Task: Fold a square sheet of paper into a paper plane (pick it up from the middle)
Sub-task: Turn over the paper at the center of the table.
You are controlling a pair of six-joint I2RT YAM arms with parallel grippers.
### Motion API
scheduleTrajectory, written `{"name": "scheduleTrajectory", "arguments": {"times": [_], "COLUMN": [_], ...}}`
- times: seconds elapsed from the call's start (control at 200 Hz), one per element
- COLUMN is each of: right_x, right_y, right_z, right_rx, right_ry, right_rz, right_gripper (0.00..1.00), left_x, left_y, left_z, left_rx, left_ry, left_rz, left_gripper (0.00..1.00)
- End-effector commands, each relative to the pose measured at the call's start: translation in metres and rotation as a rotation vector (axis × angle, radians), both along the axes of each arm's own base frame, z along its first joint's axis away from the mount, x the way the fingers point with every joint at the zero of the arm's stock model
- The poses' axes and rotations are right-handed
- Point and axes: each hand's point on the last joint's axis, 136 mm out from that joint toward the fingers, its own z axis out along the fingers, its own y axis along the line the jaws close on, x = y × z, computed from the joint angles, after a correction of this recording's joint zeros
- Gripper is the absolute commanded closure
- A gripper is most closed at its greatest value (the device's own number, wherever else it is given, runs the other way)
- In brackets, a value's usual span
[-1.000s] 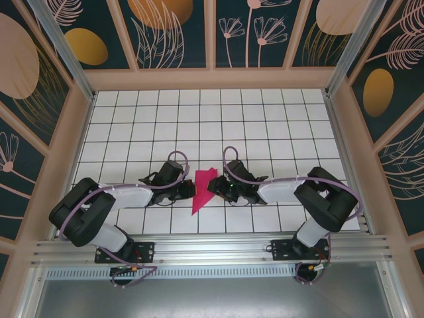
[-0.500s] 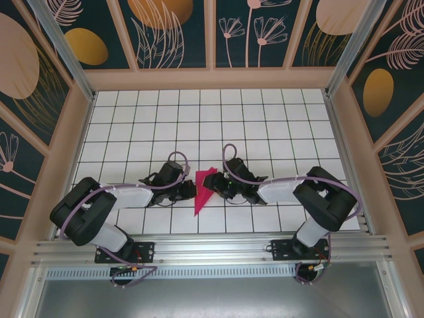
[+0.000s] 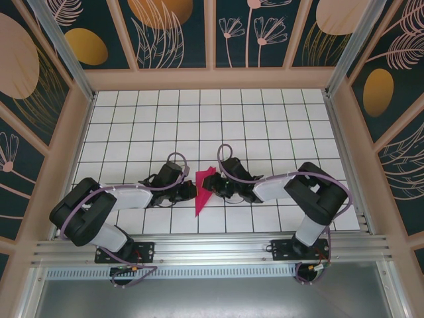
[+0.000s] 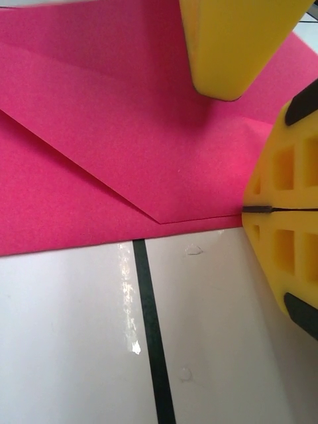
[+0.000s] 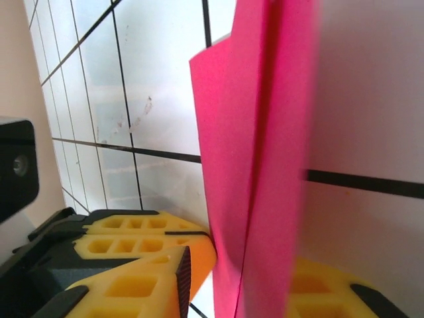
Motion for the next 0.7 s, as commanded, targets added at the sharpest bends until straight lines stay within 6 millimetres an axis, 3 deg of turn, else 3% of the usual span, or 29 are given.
{"name": "scheduleTrajectory", "arguments": {"times": [0.0,0.125,0.37,0.55,0.696], "right_x": [0.007,0.009,0.012,0.019,0.029], "right_y": [0.011,0.013,0.01,0.001,-0.022], "right_z": [0.005,0.0,0.001,0.016,0.03], "right_rx": [0.022,0.007,-0.031,-0.121,-0.324], "right_ry": [-0.042,-0.04,-0.05,-0.097,-0.152], "right_rz": [0.03,0.025,0.017,0.005,-0.016], "right_gripper": [0.74,0.75,0.89,0.95,0.94], "left_x": [-0.017,-0.016,-0.011,0.003,0.012], "left_y": [0.009,0.008,0.015,0.029,0.054], "left_z": [-0.014,-0.011,-0.002,0.035,0.061], "left_rx": [0.022,0.007,0.014,-0.017,0.005], "left_ry": [0.078,0.072,0.03,-0.111,-0.228], "left_rz": [0.002,0.017,0.057,0.155,0.277], "left_gripper": [0.91,0.91,0.91,0.82,0.77]}}
